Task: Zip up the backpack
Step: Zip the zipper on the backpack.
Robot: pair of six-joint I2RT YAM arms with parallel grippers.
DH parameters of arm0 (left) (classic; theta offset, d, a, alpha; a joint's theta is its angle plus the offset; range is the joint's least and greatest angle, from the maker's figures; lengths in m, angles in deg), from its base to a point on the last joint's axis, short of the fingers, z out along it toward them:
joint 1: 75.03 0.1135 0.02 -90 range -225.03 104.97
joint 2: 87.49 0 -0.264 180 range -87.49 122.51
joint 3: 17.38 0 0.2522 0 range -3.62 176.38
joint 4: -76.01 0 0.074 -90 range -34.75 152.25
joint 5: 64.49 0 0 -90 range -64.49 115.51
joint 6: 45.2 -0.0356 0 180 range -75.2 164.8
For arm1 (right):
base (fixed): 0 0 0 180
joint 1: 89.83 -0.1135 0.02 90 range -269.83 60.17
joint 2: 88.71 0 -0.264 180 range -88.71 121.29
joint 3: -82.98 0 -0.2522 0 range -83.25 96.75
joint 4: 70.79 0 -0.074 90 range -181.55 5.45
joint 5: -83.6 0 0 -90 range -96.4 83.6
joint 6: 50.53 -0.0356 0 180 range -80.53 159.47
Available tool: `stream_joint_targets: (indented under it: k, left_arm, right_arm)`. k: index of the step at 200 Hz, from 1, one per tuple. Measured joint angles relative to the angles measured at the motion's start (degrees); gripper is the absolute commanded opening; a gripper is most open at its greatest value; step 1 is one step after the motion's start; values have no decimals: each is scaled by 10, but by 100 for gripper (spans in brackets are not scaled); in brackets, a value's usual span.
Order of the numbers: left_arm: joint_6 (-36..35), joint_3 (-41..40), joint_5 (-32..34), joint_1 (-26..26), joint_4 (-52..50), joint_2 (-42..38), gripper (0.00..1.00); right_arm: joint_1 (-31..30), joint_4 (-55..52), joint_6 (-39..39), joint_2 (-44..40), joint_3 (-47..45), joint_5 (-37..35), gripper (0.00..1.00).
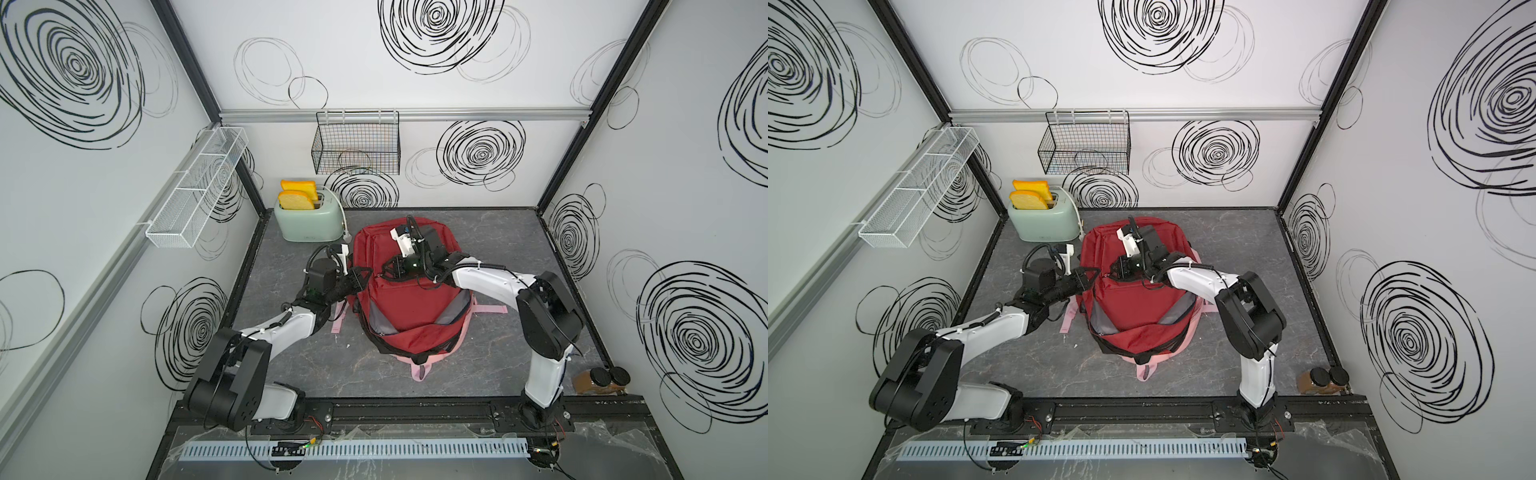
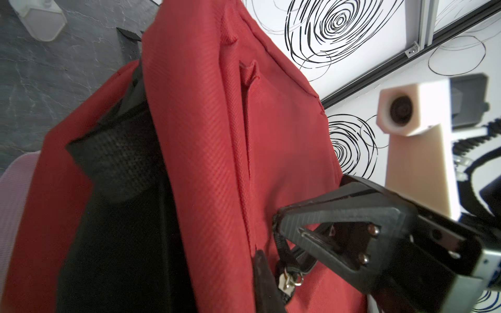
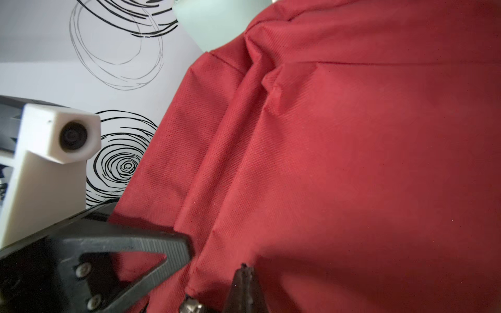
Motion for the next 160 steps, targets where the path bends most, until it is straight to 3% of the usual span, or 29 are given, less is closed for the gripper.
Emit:
stream_joint_targets:
  k: [160]
  left_arm:
    - [18, -10, -21, 6, 22, -6, 0]
  right_arm:
    - [18, 70, -23, -59, -104, -21, 0]
